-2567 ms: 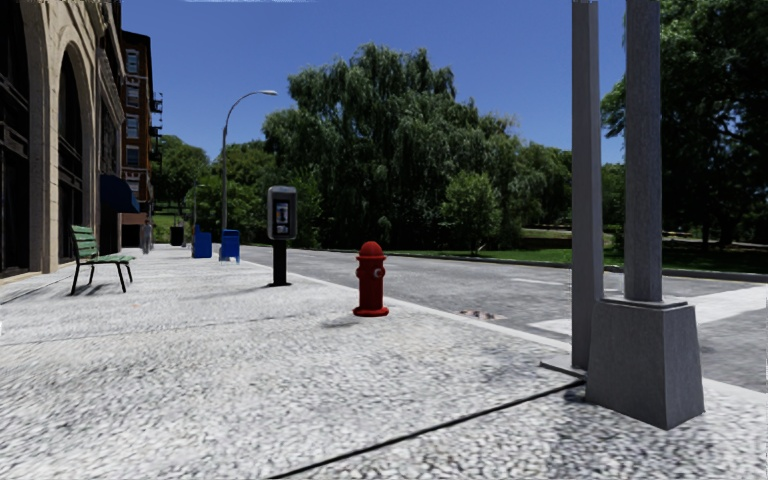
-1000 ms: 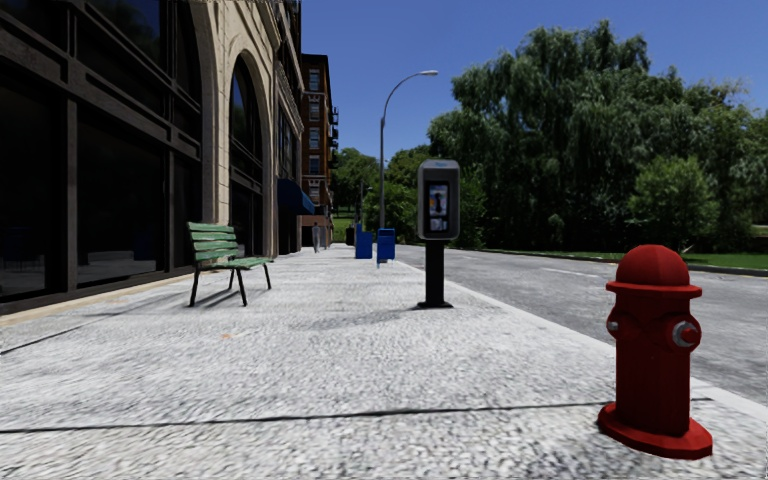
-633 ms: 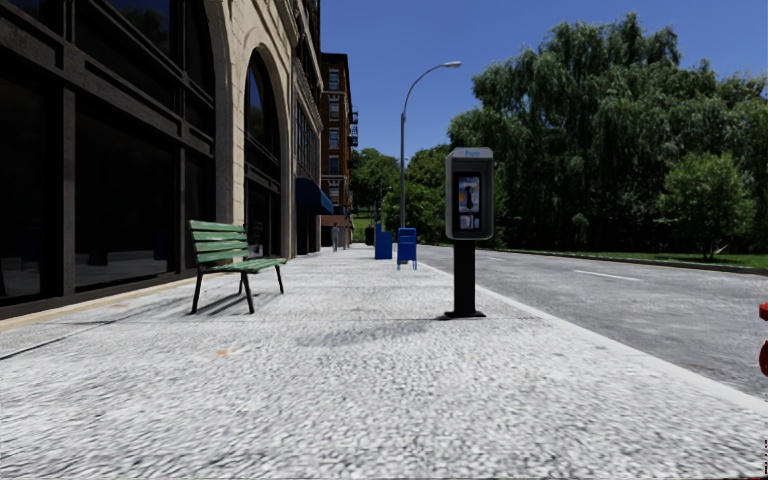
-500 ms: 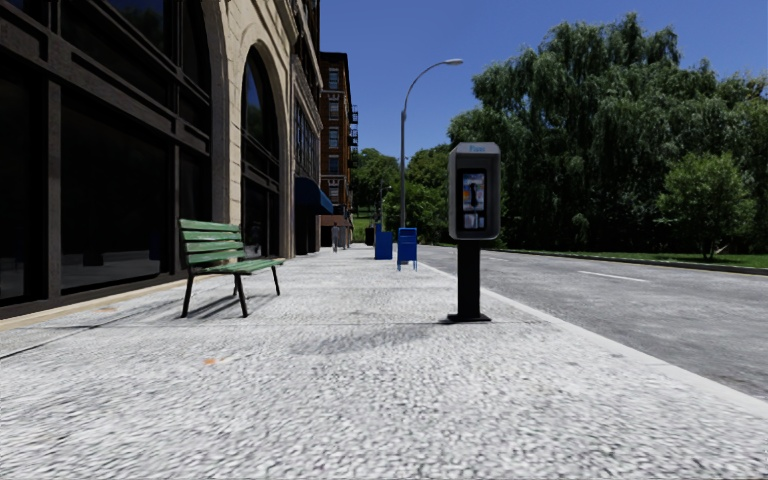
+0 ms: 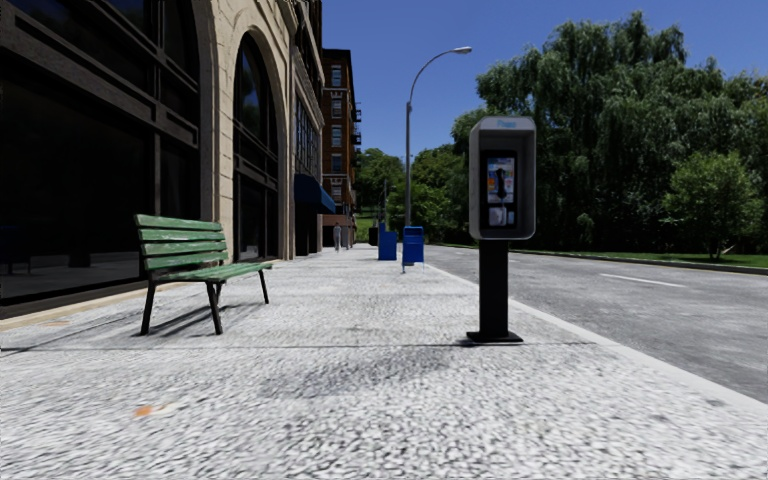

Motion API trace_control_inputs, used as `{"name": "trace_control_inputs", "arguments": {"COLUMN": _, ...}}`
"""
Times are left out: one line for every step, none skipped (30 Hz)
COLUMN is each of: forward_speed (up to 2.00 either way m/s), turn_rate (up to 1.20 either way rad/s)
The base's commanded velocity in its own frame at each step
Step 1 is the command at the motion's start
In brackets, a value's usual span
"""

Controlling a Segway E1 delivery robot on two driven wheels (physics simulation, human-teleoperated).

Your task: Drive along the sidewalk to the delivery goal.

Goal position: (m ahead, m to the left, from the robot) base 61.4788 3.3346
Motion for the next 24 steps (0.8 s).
{"name": "trace_control_inputs", "arguments": {"forward_speed": 1.47, "turn_rate": 0.24}}
{"name": "trace_control_inputs", "arguments": {"forward_speed": 1.47, "turn_rate": 0.21}}
{"name": "trace_control_inputs", "arguments": {"forward_speed": 1.47, "turn_rate": 0.21}}
{"name": "trace_control_inputs", "arguments": {"forward_speed": 1.47, "turn_rate": 0.11}}
{"name": "trace_control_inputs", "arguments": {"forward_speed": 1.47, "turn_rate": 0.06}}
{"name": "trace_control_inputs", "arguments": {"forward_speed": 1.47, "turn_rate": 0.06}}
{"name": "trace_control_inputs", "arguments": {"forward_speed": 1.47, "turn_rate": 0.05}}
{"name": "trace_control_inputs", "arguments": {"forward_speed": 1.47, "turn_rate": 0.04}}
{"name": "trace_control_inputs", "arguments": {"forward_speed": 1.47, "turn_rate": 0.04}}
{"name": "trace_control_inputs", "arguments": {"forward_speed": 1.47, "turn_rate": 0.04}}
{"name": "trace_control_inputs", "arguments": {"forward_speed": 1.47, "turn_rate": 0.07}}
{"name": "trace_control_inputs", "arguments": {"forward_speed": 1.47, "turn_rate": 0.12}}
{"name": "trace_control_inputs", "arguments": {"forward_speed": 1.47, "turn_rate": 0.13}}
{"name": "trace_control_inputs", "arguments": {"forward_speed": 1.47, "turn_rate": 0.13}}
{"name": "trace_control_inputs", "arguments": {"forward_speed": 1.47, "turn_rate": 0.14}}
{"name": "trace_control_inputs", "arguments": {"forward_speed": 1.47, "turn_rate": 0.15}}
{"name": "trace_control_inputs", "arguments": {"forward_speed": 1.47, "turn_rate": 0.16}}
{"name": "trace_control_inputs", "arguments": {"forward_speed": 1.47, "turn_rate": 0.16}}
{"name": "trace_control_inputs", "arguments": {"forward_speed": 1.47, "turn_rate": 0.18}}
{"name": "trace_control_inputs", "arguments": {"forward_speed": 1.47, "turn_rate": 0.2}}
{"name": "trace_control_inputs", "arguments": {"forward_speed": 1.47, "turn_rate": 0.25}}
{"name": "trace_control_inputs", "arguments": {"forward_speed": 1.47, "turn_rate": 0.25}}
{"name": "trace_control_inputs", "arguments": {"forward_speed": 1.47, "turn_rate": 0.27}}
{"name": "trace_control_inputs", "arguments": {"forward_speed": 1.47, "turn_rate": 0.28}}
